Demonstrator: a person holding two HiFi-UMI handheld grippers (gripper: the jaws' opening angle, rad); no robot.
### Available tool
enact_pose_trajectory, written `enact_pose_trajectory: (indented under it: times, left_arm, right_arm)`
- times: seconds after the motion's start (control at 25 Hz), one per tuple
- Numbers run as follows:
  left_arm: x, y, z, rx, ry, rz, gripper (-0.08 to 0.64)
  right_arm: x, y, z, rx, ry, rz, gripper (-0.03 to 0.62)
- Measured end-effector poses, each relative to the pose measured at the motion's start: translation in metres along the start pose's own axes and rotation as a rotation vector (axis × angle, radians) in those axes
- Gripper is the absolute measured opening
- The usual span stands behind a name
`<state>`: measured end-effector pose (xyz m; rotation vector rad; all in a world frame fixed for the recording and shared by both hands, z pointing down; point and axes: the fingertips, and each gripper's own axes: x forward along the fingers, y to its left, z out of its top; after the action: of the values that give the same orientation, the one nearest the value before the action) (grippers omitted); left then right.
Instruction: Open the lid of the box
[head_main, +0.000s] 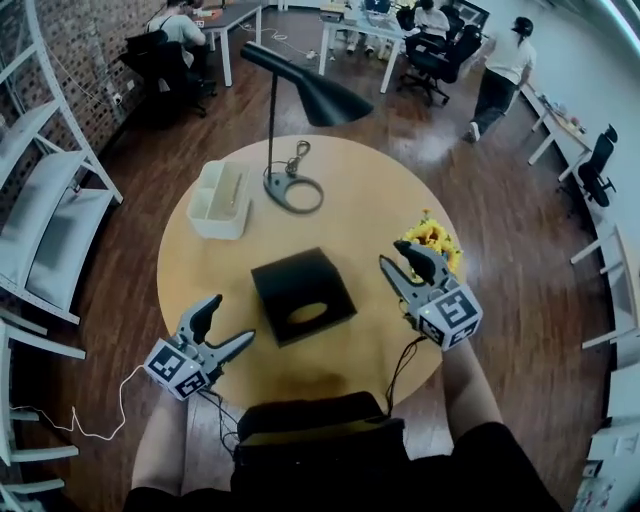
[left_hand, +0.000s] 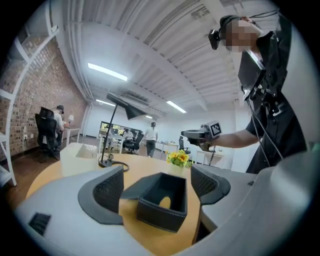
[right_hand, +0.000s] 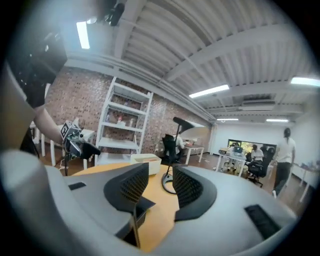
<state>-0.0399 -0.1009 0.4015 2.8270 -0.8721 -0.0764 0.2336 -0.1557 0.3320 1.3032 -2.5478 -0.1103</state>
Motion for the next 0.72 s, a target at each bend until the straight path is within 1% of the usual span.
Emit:
enact_pose_trajectory:
  times: [0.08, 0.12, 0.16, 0.2, 0.24, 0.28, 0.32, 0.48, 0.6, 0.72]
  left_arm:
    - [-0.001, 0.0, 0.024, -0.005, -0.054, 0.042, 0.342]
    - [-0.003, 0.001, 0.036, -0.014, -0.086, 0.073, 0.338]
    - [-0.006, 0.002, 0.046, -0.026, -0.119, 0.105, 0.304]
    - [-0.01, 0.001, 0.055, -0.037, -0.151, 0.134, 0.279]
    - [-0.015, -0.001, 0.062, -0.042, -0.179, 0.157, 0.27]
    - [-0.019, -0.005, 0.067, -0.038, -0.199, 0.176, 0.255]
    - [-0.021, -0.009, 0.07, -0.026, -0.212, 0.19, 0.226]
    - [-0.023, -0.023, 0.073, 0.02, -0.221, 0.236, 0.221]
    - [-0.029, -0.028, 0.071, -0.011, -0.24, 0.255, 0.221]
    - [-0.033, -0.025, 0.071, -0.037, -0.253, 0.27, 0.221]
  right_arm:
    - [-0.035, -0.016, 0.004, 0.115, -0.077, -0.072, 0.155]
    - [-0.051, -0.023, 0.004, 0.181, -0.12, -0.113, 0.153]
    - [-0.067, -0.03, 0.002, 0.25, -0.159, -0.16, 0.118]
    - [-0.082, -0.035, -0.003, 0.313, -0.185, -0.208, 0.023]
    - [-0.095, -0.037, -0.01, 0.363, -0.196, -0.246, 0.003]
    - [-0.106, -0.036, -0.017, 0.401, -0.2, -0.269, 0.003]
    - [-0.115, -0.033, -0.022, 0.426, -0.206, -0.281, 0.003]
    - [-0.143, -0.025, -0.034, 0.482, -0.241, -0.345, 0.002]
    - [-0.159, -0.023, -0.042, 0.541, -0.263, -0.393, 0.002]
    - [-0.164, -0.023, -0.046, 0.605, -0.287, -0.395, 0.0]
